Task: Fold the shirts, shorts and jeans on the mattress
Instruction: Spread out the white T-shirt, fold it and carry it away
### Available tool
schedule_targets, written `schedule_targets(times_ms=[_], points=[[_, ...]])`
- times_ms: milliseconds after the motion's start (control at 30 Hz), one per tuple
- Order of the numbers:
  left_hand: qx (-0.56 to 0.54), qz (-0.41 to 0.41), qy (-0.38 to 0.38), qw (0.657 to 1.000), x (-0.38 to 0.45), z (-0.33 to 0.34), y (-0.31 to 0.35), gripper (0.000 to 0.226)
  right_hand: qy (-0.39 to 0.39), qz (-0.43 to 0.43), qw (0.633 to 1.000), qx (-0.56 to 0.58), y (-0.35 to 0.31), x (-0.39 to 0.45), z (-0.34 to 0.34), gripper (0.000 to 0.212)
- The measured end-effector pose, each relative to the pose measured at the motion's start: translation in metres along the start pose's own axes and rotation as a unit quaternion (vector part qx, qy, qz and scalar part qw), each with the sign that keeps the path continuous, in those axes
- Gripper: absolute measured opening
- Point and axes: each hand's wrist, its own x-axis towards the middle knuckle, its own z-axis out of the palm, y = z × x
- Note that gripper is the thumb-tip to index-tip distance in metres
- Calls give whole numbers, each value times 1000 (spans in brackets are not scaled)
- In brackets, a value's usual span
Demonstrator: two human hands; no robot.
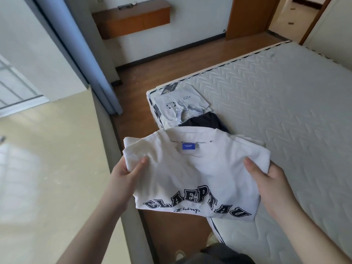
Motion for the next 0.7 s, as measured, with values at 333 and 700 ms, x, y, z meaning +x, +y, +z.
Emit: schedule_targets(times_ms=[333,700], points=[[22,13,131,991,19,3,14,18,-93,15,996,4,-15,87,28,24],[-5,27,239,971,46,-61,13,15,-201,-4,979,15,-50,163,134,17]])
